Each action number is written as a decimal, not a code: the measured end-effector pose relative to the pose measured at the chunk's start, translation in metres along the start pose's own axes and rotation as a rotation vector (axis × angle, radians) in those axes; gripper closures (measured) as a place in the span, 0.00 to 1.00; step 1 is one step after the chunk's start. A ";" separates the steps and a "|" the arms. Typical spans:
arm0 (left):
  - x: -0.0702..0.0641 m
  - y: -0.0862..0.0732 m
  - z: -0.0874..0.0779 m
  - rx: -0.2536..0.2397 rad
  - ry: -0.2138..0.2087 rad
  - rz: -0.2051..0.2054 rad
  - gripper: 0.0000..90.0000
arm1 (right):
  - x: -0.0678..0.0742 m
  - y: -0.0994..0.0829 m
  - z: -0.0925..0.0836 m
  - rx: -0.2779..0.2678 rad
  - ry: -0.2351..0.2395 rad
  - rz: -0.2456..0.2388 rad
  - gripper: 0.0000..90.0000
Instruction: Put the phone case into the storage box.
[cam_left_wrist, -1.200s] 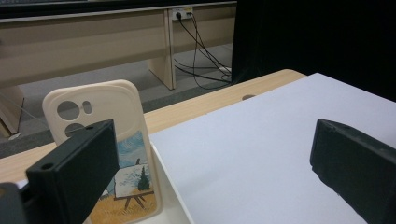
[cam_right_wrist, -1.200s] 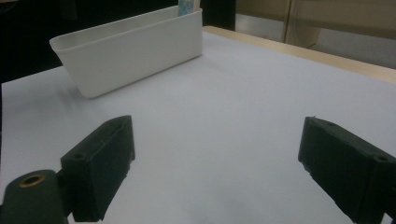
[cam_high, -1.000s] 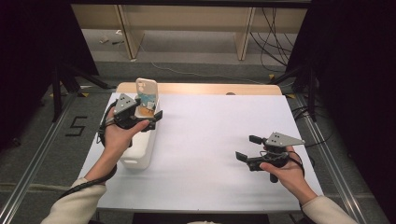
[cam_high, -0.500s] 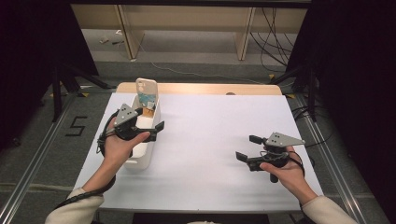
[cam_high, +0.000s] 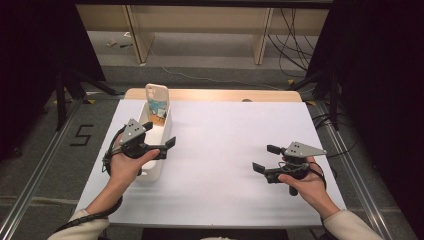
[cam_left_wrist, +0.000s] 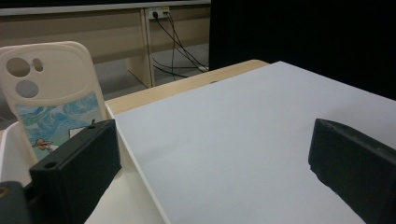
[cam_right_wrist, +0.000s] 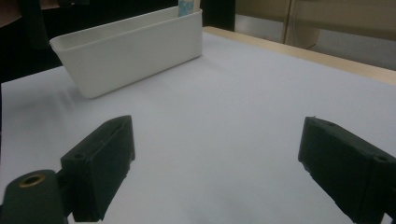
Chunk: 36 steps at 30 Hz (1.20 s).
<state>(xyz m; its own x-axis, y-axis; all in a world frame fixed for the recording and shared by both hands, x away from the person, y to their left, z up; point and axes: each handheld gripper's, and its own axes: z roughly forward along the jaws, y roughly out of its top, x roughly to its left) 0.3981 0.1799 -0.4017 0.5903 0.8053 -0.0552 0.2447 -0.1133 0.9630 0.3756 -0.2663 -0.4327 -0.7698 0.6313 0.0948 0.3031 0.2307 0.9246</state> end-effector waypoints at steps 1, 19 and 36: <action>0.000 0.000 0.000 -0.001 0.001 0.001 0.02 | 0.000 0.000 0.000 0.000 -0.001 0.000 0.13; -0.005 -0.011 -0.019 0.006 -0.006 0.008 0.02 | 0.001 0.000 0.000 -0.002 0.001 -0.002 0.13; -0.007 -0.014 -0.021 0.011 -0.021 0.011 0.03 | 0.000 0.001 -0.001 -0.006 0.000 -0.007 0.13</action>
<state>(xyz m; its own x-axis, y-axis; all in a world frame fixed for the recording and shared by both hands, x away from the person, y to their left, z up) 0.3746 0.1878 -0.4093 0.6089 0.7916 -0.0505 0.2464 -0.1282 0.9606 0.3753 -0.2672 -0.4318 -0.7717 0.6299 0.0879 0.2939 0.2306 0.9276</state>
